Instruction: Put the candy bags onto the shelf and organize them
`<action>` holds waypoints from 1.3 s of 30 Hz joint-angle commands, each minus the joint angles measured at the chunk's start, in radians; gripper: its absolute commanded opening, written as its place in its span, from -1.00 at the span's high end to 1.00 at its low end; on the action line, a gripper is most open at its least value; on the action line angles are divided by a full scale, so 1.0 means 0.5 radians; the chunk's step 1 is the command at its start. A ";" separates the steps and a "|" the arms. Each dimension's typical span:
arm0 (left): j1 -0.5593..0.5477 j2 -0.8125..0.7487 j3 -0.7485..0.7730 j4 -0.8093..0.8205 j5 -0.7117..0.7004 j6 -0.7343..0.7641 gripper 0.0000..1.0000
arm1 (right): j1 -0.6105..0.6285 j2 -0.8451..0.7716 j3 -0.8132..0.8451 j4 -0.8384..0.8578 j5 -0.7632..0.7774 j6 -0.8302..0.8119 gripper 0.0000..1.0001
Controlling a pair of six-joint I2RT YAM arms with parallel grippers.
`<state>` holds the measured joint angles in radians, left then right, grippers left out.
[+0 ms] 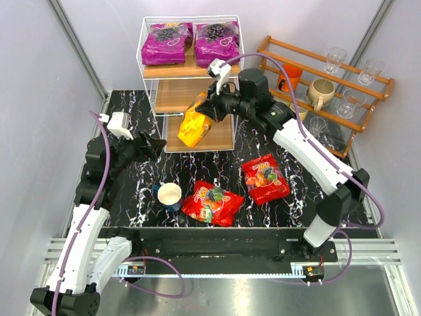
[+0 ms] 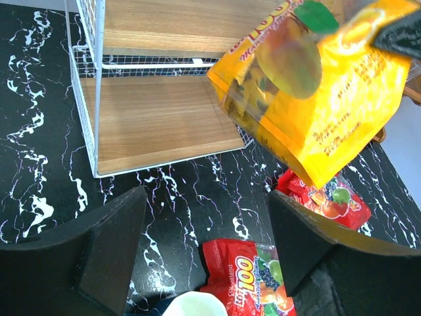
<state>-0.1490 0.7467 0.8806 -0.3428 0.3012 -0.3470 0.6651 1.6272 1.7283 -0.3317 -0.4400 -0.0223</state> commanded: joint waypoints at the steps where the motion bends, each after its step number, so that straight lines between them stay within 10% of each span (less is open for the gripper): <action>1: 0.003 -0.036 -0.016 0.112 -0.047 0.019 -0.52 | 0.010 0.105 0.360 0.292 -0.040 -0.066 1.00; 20: 0.003 0.016 -0.252 0.474 0.235 -0.165 -0.43 | 0.010 0.308 0.642 0.574 0.064 -0.001 1.00; 39: 0.003 0.004 -0.295 0.517 0.263 -0.180 -0.44 | -0.011 0.219 -0.005 1.044 0.417 -0.017 1.00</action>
<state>-0.1490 0.7567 0.7418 -0.1471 0.4099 -0.4278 0.6651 1.8099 1.7760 0.0322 -0.3038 -0.0177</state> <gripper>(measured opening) 0.721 0.009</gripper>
